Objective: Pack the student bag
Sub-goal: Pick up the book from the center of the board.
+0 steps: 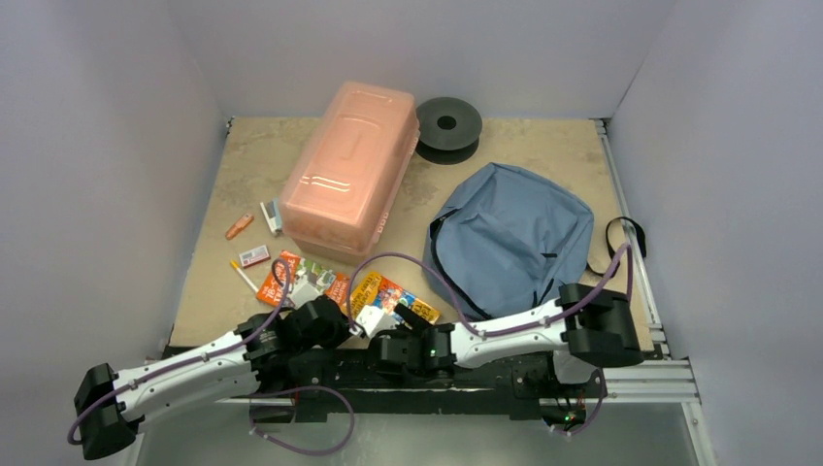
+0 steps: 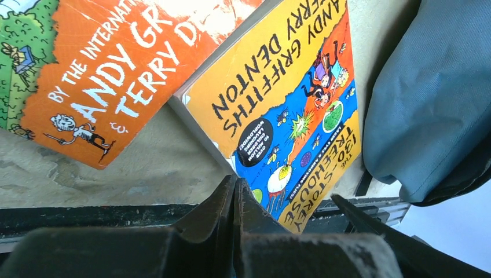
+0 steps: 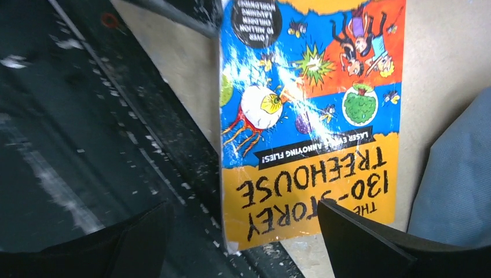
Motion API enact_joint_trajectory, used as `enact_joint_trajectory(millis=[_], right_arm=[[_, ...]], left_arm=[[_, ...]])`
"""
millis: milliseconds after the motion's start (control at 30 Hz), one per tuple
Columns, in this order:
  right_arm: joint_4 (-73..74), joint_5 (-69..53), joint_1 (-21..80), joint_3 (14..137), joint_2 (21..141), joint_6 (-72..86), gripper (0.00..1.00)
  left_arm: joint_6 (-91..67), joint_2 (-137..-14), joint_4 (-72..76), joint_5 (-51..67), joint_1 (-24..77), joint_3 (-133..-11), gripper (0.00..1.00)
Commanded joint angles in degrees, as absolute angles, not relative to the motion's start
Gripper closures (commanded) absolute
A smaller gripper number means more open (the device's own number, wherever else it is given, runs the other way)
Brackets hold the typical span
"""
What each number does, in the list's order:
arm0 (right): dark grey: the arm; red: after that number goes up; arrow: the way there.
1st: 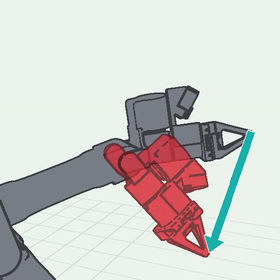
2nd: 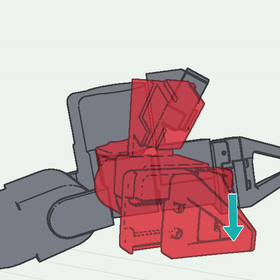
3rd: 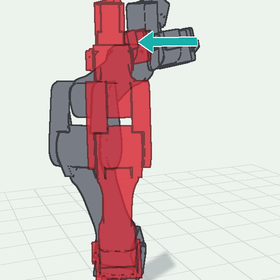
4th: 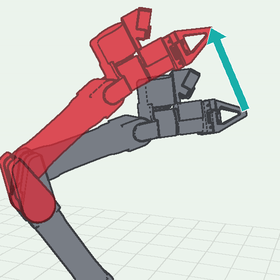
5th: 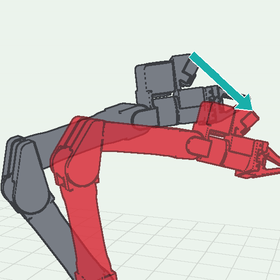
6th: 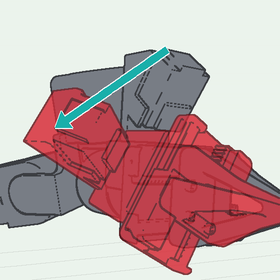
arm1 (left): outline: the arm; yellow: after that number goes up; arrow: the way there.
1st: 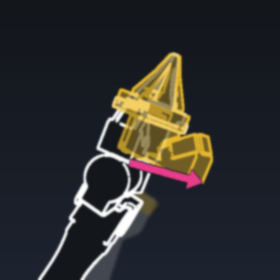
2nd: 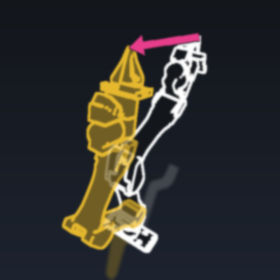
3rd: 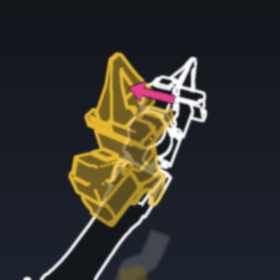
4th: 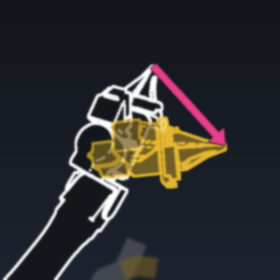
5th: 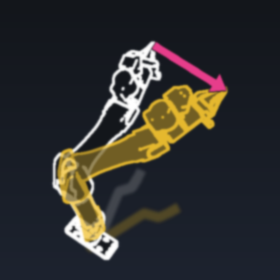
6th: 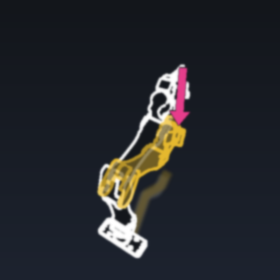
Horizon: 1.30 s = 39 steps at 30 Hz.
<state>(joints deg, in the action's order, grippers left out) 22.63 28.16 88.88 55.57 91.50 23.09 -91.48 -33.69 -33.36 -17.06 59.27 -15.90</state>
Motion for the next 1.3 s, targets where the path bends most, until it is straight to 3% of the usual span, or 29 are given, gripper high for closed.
enact_joint_trajectory(millis=[0,133,700,933,1000,1200,1267], right_arm=[[21.19,35.78,89.64,57.03,95.22,25.50,0.05],[22.16,38.49,89.65,58.21,98.87,27.63,0.11],[24.80,41.08,89.65,59.24,102.75,27.97,0.15],[25.53,46.00,89.65,59.77,105.05,24.95,0.23],[25.53,46.44,89.65,59.98,105.44,24.18,0.33],[26.96,44.55,89.65,61.18,103.49,22.97,0.88],[27.48,43.13,89.65,61.57,101.68,23.04,0.99]], left_arm=[[-92.83,-32.96,-34.02,-17.71,59.24,-14.96,1.00],[-93.25,-31.90,-33.91,-17.27,59.24,-13.43,1.00],[-93.67,-31.76,-35.55,-16.44,59.24,-13.82,0.99],[-94.89,-30.68,-40.25,-16.52,59.24,-15.38,0.58],[-94.77,-30.59,-40.97,-16.46,59.24,-15.92,0.50],[-96.03,-30.82,-42.33,-13.77,59.24,-17.87,0.35],[-96.88,-30.09,-42.11,-12.62,59.24,-18.09,0.31]])
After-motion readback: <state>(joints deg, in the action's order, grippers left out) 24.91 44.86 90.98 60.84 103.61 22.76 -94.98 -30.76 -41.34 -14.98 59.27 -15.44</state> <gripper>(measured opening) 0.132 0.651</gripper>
